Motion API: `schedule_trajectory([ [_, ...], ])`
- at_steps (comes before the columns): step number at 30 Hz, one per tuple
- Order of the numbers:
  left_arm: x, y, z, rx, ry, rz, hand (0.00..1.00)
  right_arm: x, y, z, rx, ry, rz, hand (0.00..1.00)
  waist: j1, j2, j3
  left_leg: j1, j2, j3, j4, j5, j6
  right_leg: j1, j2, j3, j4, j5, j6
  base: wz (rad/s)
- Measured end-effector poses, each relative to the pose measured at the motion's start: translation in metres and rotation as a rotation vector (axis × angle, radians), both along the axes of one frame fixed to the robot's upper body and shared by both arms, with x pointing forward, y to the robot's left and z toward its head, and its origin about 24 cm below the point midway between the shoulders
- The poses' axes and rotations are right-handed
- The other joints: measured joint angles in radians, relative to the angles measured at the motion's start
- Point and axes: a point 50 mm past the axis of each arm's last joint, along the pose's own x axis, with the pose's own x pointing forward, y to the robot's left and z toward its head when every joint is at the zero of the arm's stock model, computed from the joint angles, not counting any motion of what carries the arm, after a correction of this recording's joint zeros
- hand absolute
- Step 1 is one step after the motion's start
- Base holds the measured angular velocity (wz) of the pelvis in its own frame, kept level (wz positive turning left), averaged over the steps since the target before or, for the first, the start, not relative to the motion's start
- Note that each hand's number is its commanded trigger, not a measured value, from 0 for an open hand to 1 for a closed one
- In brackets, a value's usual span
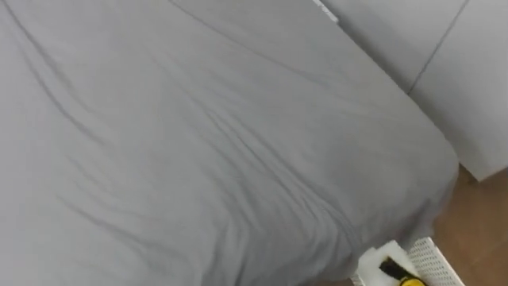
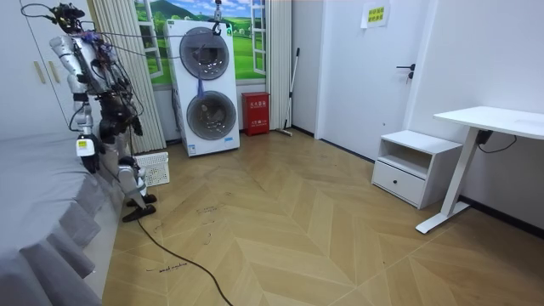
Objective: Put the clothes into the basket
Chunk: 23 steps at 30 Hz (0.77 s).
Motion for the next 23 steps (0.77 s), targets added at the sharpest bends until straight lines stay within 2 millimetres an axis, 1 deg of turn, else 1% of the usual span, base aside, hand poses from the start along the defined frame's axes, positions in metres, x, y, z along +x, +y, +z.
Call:
schedule_trajectory([
  [1,0.000,0.001,0.000,0.013,0.000,-0.006,0.00,-0.002,0.005,-0.003,0.019,0.016,0.015,0.00,0.004,-0.008,-0.0017,0.009,0.000,-0.011,-0.002,0.000,-0.001,0.016,-0.001,-0.011,-0.011,0.000,0.000,0.53],
  [2,0.001,0.002,0.001,0.036,0.001,-0.025,0.00,-0.007,0.014,-0.008,0.057,0.047,0.046,0.00,0.019,-0.021,-0.0035,0.029,0.000,-0.028,-0.009,0.001,-0.002,0.053,0.001,-0.027,-0.040,0.003,-0.002,0.48],
  [3,0.001,0.003,0.001,0.052,0.004,-0.045,0.00,-0.006,0.022,-0.011,0.088,0.057,0.084,0.00,0.028,-0.032,-0.0042,0.046,0.000,-0.044,-0.012,0.001,-0.003,0.088,0.000,-0.047,-0.066,0.007,-0.003,0.43],
  [4,0.001,0.004,0.001,0.062,0.003,-0.047,0.00,-0.004,0.026,-0.012,0.101,0.059,0.105,0.00,0.032,-0.036,-0.0046,0.052,0.000,-0.053,-0.012,0.001,-0.004,0.102,-0.001,-0.056,-0.076,0.008,-0.002,0.43],
  [6,0.003,0.008,0.002,0.102,-0.007,-0.027,0.00,0.004,0.040,-0.015,0.139,0.057,0.187,0.00,0.050,-0.054,-0.0051,0.073,-0.004,-0.082,-0.012,0.000,-0.005,0.151,-0.005,-0.090,-0.114,0.010,-0.002,0.44],
  [7,0.003,0.009,0.003,0.108,-0.009,-0.017,0.00,0.006,0.044,-0.015,0.148,0.055,0.211,0.00,0.053,-0.058,-0.0059,0.078,-0.006,-0.088,-0.012,0.000,-0.005,0.163,-0.005,-0.096,-0.123,0.010,-0.002,0.42],
  [9,0.005,0.007,0.003,0.117,-0.017,-0.003,0.00,0.012,0.055,-0.018,0.170,0.082,0.291,0.00,0.068,-0.068,-0.0075,0.095,-0.013,-0.118,-0.011,0.000,-0.005,0.206,-0.012,-0.130,-0.144,0.010,0.001,0.40],
  [11,0.010,0.007,0.003,0.117,-0.031,-0.006,0.00,0.008,0.055,-0.020,0.175,0.120,0.299,0.00,0.088,-0.076,-0.0064,0.098,-0.016,-0.131,-0.012,0.000,-0.005,0.219,-0.014,-0.143,-0.157,0.008,0.002,0.27],
  [13,0.012,0.008,0.004,0.128,-0.040,-0.003,0.00,0.006,0.056,-0.020,0.182,0.142,0.307,0.00,0.105,-0.085,-0.0064,0.099,-0.017,-0.143,-0.012,0.000,-0.005,0.230,-0.013,-0.148,-0.158,0.008,0.002,0.12],
  [14,0.013,0.008,0.004,0.130,-0.041,-0.003,0.00,0.006,0.056,-0.021,0.183,0.145,0.307,0.00,0.107,-0.087,-0.0054,0.101,-0.017,-0.147,-0.012,0.000,-0.005,0.233,-0.013,-0.148,-0.159,0.008,0.002,0.04],
  [16,0.013,0.009,0.004,0.135,-0.048,-0.003,0.00,0.005,0.056,-0.021,0.181,0.155,0.314,0.00,0.115,-0.094,-0.0015,0.106,-0.018,-0.152,-0.012,0.000,-0.005,0.237,-0.013,-0.147,-0.158,0.008,0.002,0.00],
  [17,0.014,0.009,0.004,0.140,-0.057,-0.011,0.00,0.005,0.056,-0.021,0.176,0.164,0.327,0.00,0.128,-0.097,0.0021,0.109,-0.017,-0.153,-0.012,0.000,-0.005,0.242,-0.012,-0.146,-0.157,0.009,0.002,0.00],
  [19,0.016,0.010,0.005,0.148,-0.067,-0.029,0.00,0.002,0.056,-0.022,0.171,0.186,0.338,0.00,0.138,-0.102,0.0048,0.116,-0.018,-0.162,-0.012,0.000,-0.005,0.251,-0.011,-0.146,-0.158,0.008,0.003,0.07],
  [21,0.018,0.010,0.005,0.155,-0.077,-0.057,0.00,0.000,0.056,-0.023,0.166,0.220,0.345,0.00,0.159,-0.110,0.0094,0.127,-0.019,-0.162,-0.011,0.000,-0.005,0.252,-0.012,-0.145,-0.158,0.004,0.005,0.02],
  [22,0.019,0.010,0.005,0.157,-0.079,-0.064,0.00,-0.001,0.056,-0.023,0.168,0.226,0.344,0.00,0.161,-0.112,0.0101,0.127,-0.019,-0.163,-0.011,0.000,-0.005,0.252,-0.012,-0.145,-0.158,0.003,0.005,0.03],
  [23,0.021,0.010,0.006,0.158,-0.084,-0.070,0.00,-0.001,0.056,-0.023,0.169,0.231,0.344,0.00,0.170,-0.113,0.0098,0.127,-0.019,-0.164,-0.011,0.000,-0.005,0.252,-0.012,-0.145,-0.158,0.003,0.006,0.00],
])
